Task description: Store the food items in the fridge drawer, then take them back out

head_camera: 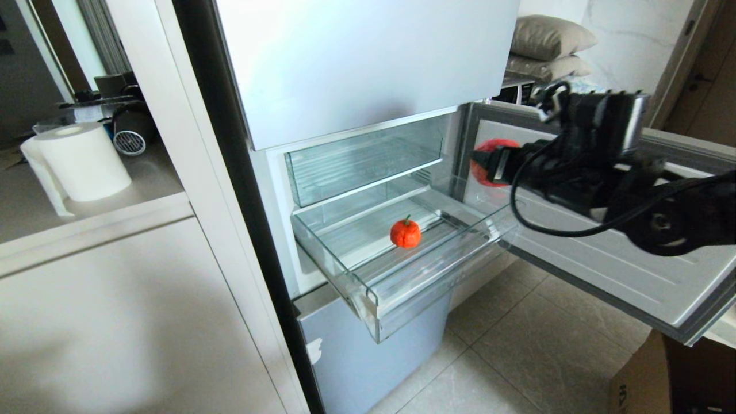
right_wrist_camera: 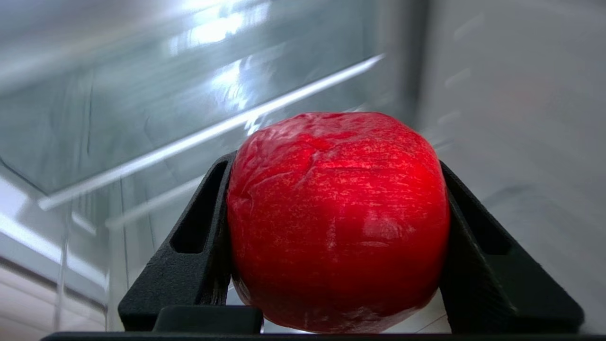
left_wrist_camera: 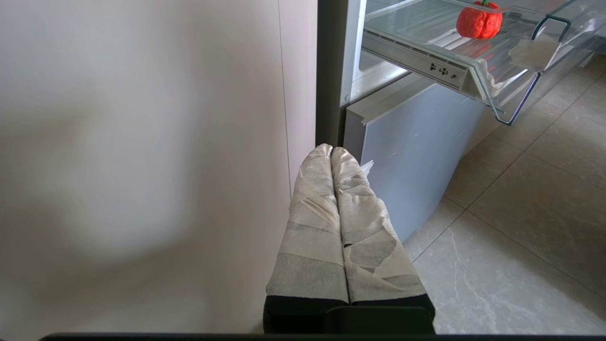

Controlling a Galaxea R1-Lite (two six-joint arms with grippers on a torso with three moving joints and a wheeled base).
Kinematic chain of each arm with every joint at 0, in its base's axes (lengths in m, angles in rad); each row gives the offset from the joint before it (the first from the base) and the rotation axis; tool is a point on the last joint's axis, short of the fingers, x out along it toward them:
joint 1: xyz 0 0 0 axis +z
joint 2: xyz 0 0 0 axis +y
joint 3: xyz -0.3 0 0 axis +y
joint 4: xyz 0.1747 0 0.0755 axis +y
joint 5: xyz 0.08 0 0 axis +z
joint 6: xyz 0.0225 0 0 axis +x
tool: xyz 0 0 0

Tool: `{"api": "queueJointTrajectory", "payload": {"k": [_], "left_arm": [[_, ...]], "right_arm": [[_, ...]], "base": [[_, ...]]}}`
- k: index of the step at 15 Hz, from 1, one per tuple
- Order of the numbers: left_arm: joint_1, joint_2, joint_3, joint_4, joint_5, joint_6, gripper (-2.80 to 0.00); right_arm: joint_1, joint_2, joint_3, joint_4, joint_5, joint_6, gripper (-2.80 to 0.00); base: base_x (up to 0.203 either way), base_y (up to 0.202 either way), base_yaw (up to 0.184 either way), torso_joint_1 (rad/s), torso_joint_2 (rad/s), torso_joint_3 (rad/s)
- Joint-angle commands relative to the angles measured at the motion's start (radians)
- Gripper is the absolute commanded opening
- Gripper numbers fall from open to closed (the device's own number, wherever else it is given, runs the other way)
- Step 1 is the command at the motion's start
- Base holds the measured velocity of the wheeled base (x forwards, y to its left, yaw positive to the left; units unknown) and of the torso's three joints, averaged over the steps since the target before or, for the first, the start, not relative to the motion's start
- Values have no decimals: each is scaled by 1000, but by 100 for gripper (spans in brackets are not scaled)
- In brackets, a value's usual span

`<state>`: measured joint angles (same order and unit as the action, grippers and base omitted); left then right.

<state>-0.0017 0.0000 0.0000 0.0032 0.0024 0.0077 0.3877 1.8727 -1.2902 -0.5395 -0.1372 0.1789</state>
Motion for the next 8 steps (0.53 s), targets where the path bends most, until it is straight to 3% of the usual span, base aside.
{"api": "queueJointTrajectory", "payload": {"k": [1,5,8], "left_arm": [[0,2,0,0,1,0,-280],[0,2,0,0,1,0,-280],[0,2,0,0,1,0,-280]], "right_arm": [[53,240,-97,-25,15,0,-280],[109,445,-311,-24,28,-89,-280],[129,470,-379,17,69,-111,-280]], "base": [[0,0,0,0,0,0],[0,0,0,0,0,0],[0,0,0,0,0,0]]}}
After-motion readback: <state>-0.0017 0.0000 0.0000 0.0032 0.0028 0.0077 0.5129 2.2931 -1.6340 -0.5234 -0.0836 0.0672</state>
